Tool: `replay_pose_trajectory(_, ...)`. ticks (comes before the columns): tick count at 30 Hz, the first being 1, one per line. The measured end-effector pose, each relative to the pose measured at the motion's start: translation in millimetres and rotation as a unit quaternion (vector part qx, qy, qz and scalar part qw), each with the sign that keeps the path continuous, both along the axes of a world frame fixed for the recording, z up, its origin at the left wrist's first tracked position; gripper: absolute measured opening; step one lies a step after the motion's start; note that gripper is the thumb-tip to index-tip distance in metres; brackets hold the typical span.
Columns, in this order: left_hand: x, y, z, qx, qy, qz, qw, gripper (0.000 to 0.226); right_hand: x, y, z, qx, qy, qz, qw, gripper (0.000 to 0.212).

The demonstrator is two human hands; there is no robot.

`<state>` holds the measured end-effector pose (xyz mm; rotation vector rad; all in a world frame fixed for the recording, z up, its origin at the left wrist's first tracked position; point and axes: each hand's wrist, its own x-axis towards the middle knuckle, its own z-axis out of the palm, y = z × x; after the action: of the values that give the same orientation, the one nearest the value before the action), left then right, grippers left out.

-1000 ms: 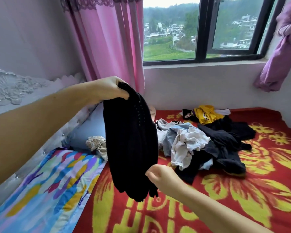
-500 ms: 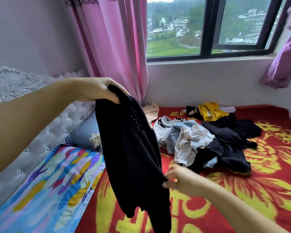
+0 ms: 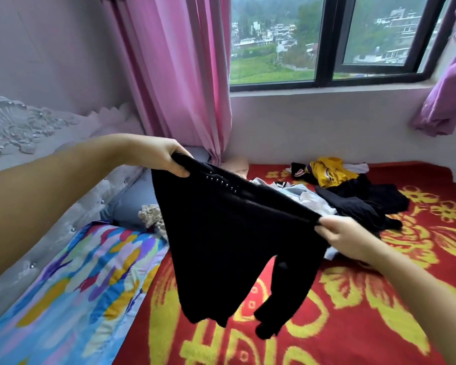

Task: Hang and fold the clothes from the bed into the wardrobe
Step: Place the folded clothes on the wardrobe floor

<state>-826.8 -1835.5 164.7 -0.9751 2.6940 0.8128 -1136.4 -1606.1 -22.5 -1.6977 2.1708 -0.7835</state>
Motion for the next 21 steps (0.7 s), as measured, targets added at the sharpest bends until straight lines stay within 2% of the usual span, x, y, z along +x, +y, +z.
replay_pose_trajectory(2, -21, -7, -16, -0.092, 0.018, 0.016, 0.995, 0.013, -23, -7, 6, -0.046, 0.010, -0.064, 0.997, 0.017)
replay_pose_trajectory(5, -59, -14, -35, -0.173, 0.107, 0.035, 0.978, 0.010, -51, -12, 15, -0.122, 0.030, -0.141, 0.982, 0.013)
replay_pose_trajectory(7, -74, -18, -46, -0.190, 0.183, 0.042, 0.964, 0.020, -57, 0, 24, -0.172, 0.053, -0.137, 0.974, 0.009)
replay_pose_trajectory(9, -78, -23, -64, -0.172, 0.242, 0.033, 0.954, 0.026, -57, 22, 22, -0.145, 0.065, -0.085, 0.984, 0.011)
replay_pose_trajectory(12, -59, -26, -113, -0.172, 0.260, -0.018, 0.950, 0.027, -32, 52, -4, -0.007, 0.048, 0.003, 0.999, 0.037)
replay_pose_trajectory(13, -47, -26, -137, -0.179, 0.256, -0.039, 0.949, 0.027, -20, 57, -22, 0.036, 0.053, 0.031, 0.997, 0.043)
replay_pose_trajectory(15, -20, -23, -198, -0.189, 0.230, -0.081, 0.951, 0.027, 9, 62, -75, 0.098, 0.095, 0.096, 0.986, 0.040)
replay_pose_trajectory(17, 14, -14, -284, -0.196, 0.173, -0.104, 0.960, 0.030, 49, 65, -151, 0.196, 0.107, 0.149, 0.963, 0.036)
replay_pose_trajectory(19, 57, 4, -375, -0.195, 0.067, -0.109, 0.972, 0.033, 94, 77, -224, 0.324, 0.073, 0.197, 0.922, 0.036)
replay_pose_trajectory(21, 99, 31, -438, -0.161, -0.081, -0.089, 0.980, 0.040, 120, 91, -271, 0.409, 0.027, 0.209, 0.888, 0.039)
